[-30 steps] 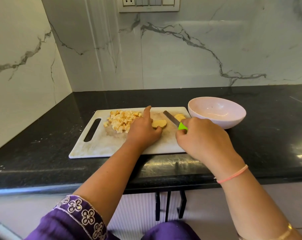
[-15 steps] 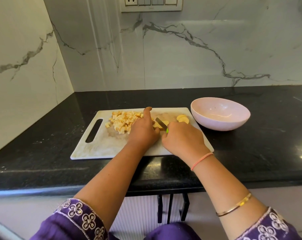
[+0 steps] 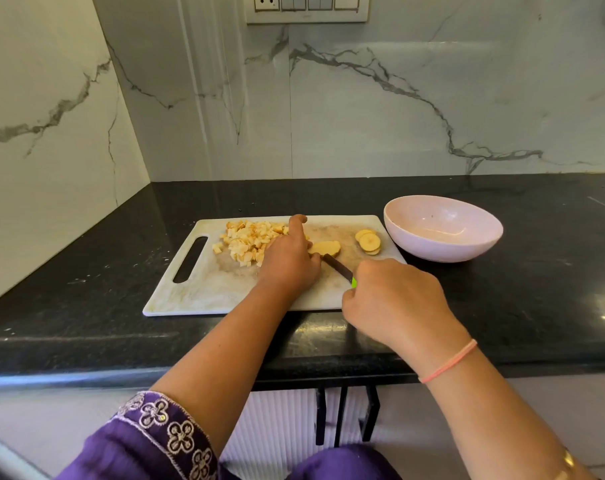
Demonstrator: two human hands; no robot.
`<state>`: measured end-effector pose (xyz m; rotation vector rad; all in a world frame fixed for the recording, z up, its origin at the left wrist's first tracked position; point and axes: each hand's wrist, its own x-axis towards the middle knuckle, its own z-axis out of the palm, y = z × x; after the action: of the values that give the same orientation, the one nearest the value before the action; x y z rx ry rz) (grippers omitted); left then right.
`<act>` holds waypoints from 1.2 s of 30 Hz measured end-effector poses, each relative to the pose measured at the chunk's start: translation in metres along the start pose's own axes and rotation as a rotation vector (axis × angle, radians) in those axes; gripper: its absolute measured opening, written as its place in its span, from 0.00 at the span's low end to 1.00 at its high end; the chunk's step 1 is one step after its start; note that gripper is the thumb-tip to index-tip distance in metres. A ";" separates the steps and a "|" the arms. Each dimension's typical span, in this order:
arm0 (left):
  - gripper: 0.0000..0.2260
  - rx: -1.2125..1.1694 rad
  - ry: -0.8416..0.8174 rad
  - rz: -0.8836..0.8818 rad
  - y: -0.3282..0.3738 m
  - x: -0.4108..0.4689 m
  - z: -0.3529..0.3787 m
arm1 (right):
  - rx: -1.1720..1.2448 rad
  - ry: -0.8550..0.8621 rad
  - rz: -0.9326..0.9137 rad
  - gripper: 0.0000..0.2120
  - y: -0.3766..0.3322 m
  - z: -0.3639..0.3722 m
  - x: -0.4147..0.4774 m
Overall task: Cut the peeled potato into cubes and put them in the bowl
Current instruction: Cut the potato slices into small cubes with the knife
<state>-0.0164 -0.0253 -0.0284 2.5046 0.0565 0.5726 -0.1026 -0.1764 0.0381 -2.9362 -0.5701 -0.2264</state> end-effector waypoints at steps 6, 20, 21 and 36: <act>0.24 -0.010 0.001 -0.015 -0.002 -0.003 -0.004 | 0.089 0.061 0.046 0.11 0.005 -0.010 0.000; 0.20 0.040 0.101 0.035 -0.005 0.001 0.004 | 0.150 0.013 0.088 0.10 -0.013 0.016 0.038; 0.19 0.041 0.099 0.028 -0.005 0.002 0.004 | 0.148 0.011 0.083 0.09 -0.013 0.017 0.039; 0.18 0.051 0.085 -0.010 -0.003 0.002 0.004 | 0.059 0.014 0.008 0.07 -0.010 0.013 0.022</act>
<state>-0.0127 -0.0244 -0.0322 2.5269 0.1177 0.6815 -0.0847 -0.1569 0.0300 -2.8772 -0.5529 -0.2248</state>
